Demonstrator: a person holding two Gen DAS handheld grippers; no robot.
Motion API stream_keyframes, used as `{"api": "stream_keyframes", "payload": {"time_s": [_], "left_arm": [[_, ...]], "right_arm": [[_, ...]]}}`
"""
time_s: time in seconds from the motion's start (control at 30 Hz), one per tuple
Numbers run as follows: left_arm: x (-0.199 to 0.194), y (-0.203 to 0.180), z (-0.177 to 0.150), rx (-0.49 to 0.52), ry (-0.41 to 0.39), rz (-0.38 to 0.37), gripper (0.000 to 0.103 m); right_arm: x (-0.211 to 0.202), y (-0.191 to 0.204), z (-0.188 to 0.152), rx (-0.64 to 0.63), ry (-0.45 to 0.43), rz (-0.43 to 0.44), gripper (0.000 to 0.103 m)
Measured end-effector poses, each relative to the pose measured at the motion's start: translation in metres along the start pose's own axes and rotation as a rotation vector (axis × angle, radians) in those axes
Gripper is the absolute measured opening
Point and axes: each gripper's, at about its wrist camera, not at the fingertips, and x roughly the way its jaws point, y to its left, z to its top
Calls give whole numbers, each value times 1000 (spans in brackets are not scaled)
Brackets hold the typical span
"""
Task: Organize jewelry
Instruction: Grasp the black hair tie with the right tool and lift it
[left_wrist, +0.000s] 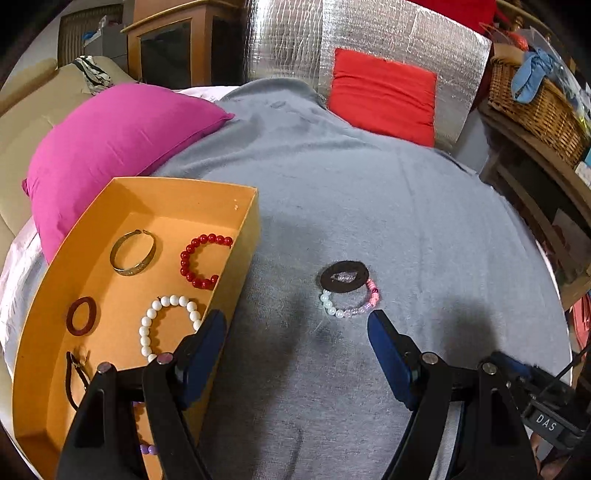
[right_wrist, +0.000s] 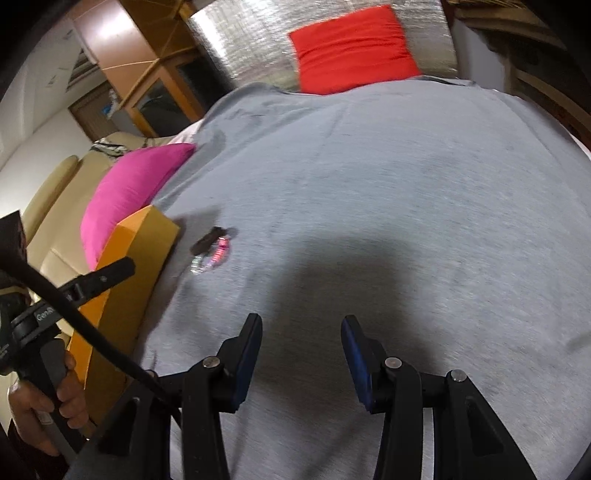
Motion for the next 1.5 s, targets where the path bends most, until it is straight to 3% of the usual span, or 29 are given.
{"api": "stream_keyframes", "payload": {"time_s": [0.1,0.2,0.4,0.53,0.63,0.7,0.77,0.93,1.17,1.3,1.5], "left_arm": [[6,-2,-2,29,30,7,79],[7,-2,-5,65,39,35,79],[4,5,-3,60,37,24,79],[1,0,-1,80,22,30,79],[2,-3,-3,97,29,26,79],[3,-3,-3,100,31,30,79],[2,0,-3,90,29,32,79],[3,-1,-3,80,30,34,79],[0,-30,-9,176,-1,23,79],[-5,-55,-15,256,-41,0,79],[2,-80,-23,315,-35,-7,79]], "right_arm": [[10,8,10,-21,-15,20,49],[29,14,32,-3,25,104,49],[76,47,79,-4,88,162,49],[110,71,91,-8,152,142,49],[128,84,92,-38,186,100,38],[138,87,89,-52,213,77,18],[142,89,83,-101,214,35,13],[123,77,73,-133,194,0,11],[66,15,47,-41,176,-39,11],[32,-23,20,43,175,19,11],[8,-34,7,74,137,65,14]]}}
